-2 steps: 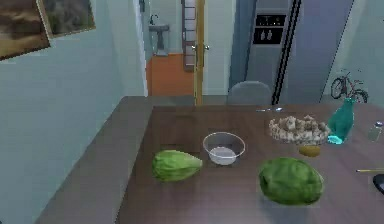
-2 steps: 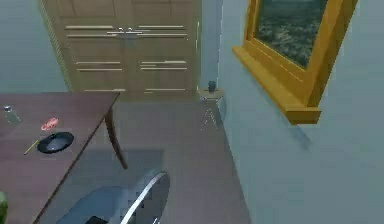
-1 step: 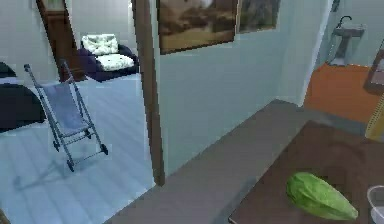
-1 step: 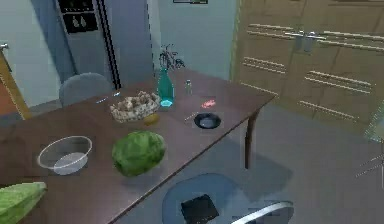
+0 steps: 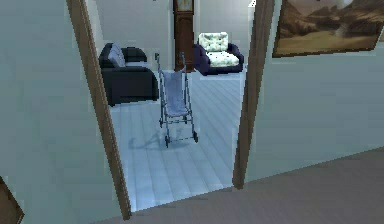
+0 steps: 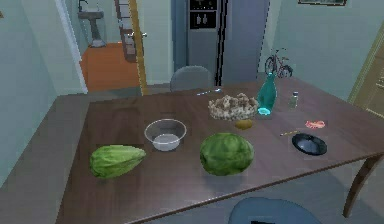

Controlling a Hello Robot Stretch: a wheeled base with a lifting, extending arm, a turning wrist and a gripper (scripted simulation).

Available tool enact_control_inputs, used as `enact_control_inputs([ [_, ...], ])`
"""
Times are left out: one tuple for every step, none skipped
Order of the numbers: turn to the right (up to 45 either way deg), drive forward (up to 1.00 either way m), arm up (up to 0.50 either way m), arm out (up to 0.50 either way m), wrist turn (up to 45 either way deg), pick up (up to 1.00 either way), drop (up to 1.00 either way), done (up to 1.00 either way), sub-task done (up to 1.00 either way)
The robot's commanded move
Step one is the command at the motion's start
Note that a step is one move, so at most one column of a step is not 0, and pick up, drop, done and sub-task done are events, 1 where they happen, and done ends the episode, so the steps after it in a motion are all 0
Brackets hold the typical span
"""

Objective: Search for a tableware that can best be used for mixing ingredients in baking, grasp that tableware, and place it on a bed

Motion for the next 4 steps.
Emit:
enact_control_inputs([
  [0.0,0.00,0.50,0.00,0.0,0.00,0.00,0.00,0.00],
  [0.0,0.00,0.38,0.00,0.0,0.00,0.00,0.00,0.00],
  [0.0,0.00,0.00,0.44,0.0,0.00,0.00,0.00,0.00],
  [0.0,0.00,0.00,0.00,45.0,0.00,0.00,0.00,0.00],
])
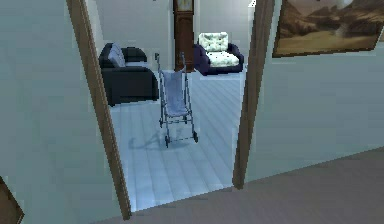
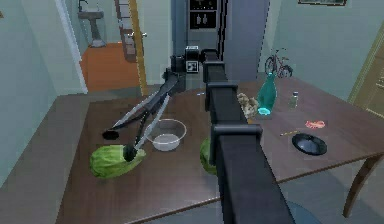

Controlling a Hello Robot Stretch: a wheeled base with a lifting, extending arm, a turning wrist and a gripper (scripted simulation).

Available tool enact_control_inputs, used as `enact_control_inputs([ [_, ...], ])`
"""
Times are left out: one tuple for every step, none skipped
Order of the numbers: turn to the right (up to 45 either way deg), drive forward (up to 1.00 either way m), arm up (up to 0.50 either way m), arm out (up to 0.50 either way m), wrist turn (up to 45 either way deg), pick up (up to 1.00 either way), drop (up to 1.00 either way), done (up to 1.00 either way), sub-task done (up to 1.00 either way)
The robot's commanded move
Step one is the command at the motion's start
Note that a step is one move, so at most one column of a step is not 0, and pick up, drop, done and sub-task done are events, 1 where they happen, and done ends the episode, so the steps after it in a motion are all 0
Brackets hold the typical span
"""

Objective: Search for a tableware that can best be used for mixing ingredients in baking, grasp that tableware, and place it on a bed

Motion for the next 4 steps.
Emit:
enact_control_inputs([
  [0.0,0.00,0.00,0.00,45.0,0.00,0.00,0.00,0.00],
  [0.0,0.00,0.00,0.00,45.0,0.00,0.00,0.00,0.00],
  [0.0,0.00,0.00,0.00,12.0,0.00,0.00,0.00,0.00],
  [0.0,0.00,-0.24,0.00,0.0,0.00,0.00,0.00,0.00],
])
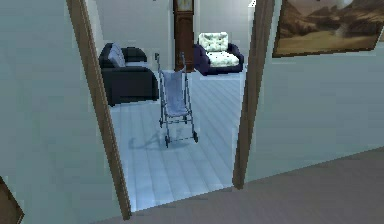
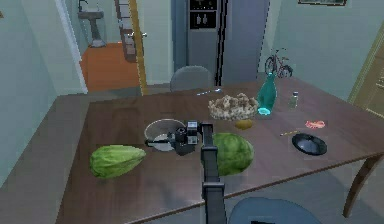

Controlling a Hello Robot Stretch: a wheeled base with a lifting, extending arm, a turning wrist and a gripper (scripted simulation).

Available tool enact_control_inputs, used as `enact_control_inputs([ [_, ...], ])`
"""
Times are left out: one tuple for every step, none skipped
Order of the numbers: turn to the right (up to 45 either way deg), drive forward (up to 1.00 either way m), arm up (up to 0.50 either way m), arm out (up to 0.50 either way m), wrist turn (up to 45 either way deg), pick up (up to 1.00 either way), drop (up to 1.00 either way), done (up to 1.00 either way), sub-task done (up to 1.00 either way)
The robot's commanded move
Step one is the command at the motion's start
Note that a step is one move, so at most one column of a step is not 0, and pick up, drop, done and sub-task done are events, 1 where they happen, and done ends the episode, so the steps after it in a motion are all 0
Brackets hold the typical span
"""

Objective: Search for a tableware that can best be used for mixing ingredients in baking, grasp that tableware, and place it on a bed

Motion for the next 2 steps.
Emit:
enact_control_inputs([
  [0.0,0.00,0.00,0.00,0.0,1.00,0.00,0.00,0.00],
  [0.0,0.00,0.10,0.00,0.0,0.00,0.00,0.00,0.00],
])
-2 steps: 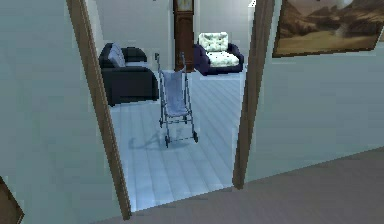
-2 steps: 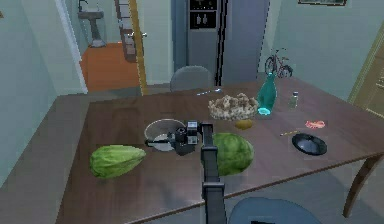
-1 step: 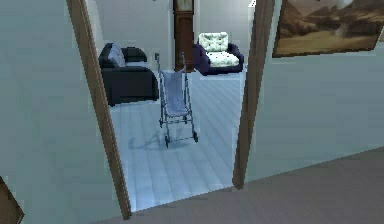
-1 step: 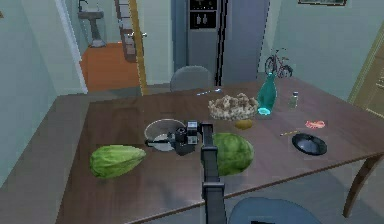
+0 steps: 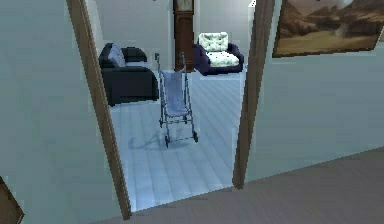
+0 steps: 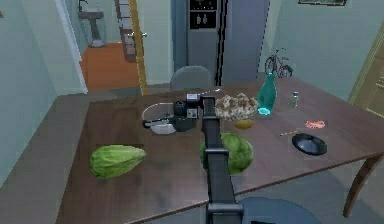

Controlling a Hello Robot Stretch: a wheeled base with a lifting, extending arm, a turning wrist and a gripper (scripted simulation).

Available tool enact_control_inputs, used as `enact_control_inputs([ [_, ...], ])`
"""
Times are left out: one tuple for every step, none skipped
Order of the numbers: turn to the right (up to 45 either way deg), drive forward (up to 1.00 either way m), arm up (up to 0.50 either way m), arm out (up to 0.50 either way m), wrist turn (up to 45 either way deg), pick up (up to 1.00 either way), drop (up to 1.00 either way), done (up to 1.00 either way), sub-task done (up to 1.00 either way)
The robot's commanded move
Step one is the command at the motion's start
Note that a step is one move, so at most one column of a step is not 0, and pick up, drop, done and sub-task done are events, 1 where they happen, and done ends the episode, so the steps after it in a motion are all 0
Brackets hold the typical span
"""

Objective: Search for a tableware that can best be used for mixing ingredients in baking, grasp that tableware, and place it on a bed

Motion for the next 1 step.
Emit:
enact_control_inputs([
  [0.0,0.00,0.14,0.00,0.0,0.00,0.00,0.00,0.00],
])
